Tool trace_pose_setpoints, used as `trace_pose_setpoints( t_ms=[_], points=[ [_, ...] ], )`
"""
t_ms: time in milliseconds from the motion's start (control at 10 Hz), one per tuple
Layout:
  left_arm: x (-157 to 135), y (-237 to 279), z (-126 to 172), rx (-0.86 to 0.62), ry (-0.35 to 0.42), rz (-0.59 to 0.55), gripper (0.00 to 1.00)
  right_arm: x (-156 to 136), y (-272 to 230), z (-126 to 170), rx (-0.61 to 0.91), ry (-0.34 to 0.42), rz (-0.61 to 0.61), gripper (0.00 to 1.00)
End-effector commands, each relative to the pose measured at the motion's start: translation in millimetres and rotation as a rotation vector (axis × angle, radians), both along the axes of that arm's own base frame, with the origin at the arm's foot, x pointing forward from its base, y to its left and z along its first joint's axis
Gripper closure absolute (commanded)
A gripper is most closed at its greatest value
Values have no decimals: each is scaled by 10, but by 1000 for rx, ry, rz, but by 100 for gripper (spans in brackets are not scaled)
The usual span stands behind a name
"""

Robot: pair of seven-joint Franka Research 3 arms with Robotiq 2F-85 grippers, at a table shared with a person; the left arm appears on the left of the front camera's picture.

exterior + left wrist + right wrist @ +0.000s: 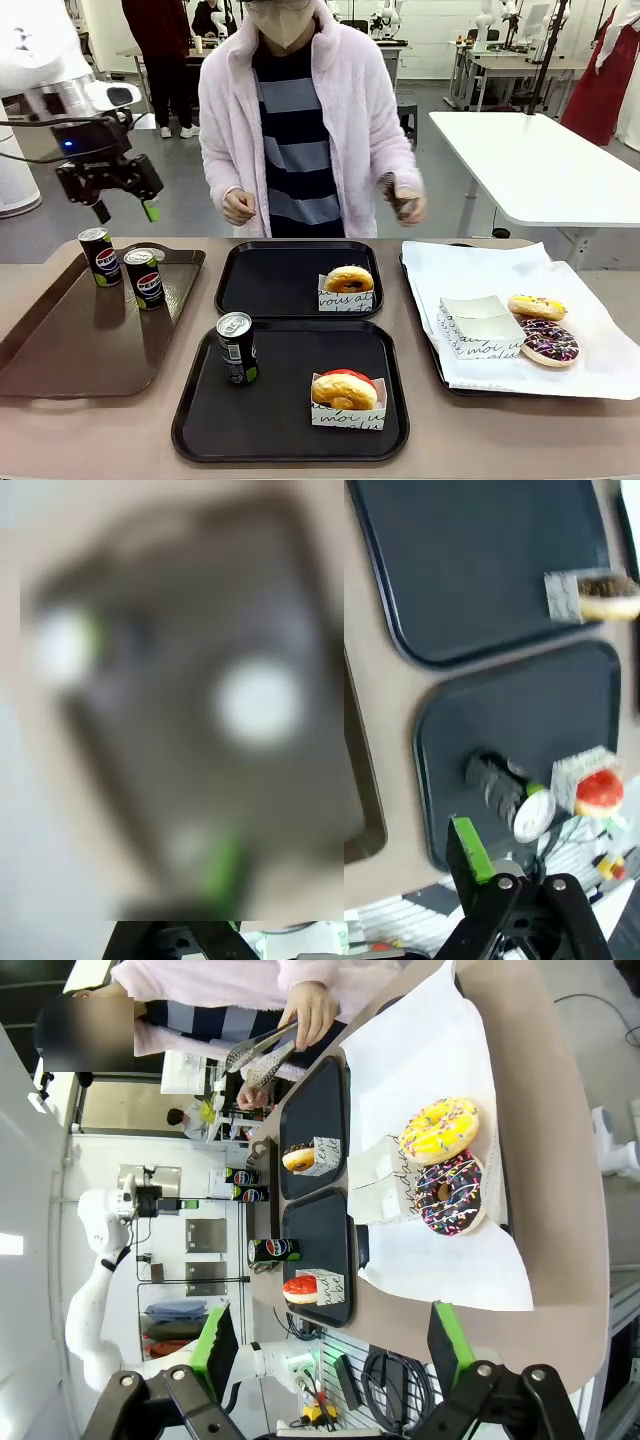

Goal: Set up donuts and drinks on trays.
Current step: Pick up one Pepsi coke from the Handle tray and place it on the Flat Tray without a Pepsi coke.

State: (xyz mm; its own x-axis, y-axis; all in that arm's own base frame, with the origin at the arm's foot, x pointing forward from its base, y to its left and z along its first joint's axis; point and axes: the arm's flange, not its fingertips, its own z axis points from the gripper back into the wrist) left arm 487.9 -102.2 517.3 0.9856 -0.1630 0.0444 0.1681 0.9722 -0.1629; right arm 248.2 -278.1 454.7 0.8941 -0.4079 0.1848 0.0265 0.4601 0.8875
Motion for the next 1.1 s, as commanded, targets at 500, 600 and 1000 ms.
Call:
trace_pose_setpoints(
  t_ms=[500, 600, 1000],
  points=[
    [531, -17, -737, 195, 22, 108, 0, 14, -13, 0, 12, -27, 1, 0],
    [573, -1, -765, 208, 33, 97, 0, 14, -13, 0, 12, -27, 1, 0],
    [563, -1, -794, 188, 51, 71, 0, 14, -13, 0, 12, -27, 1, 0]
  ],
)
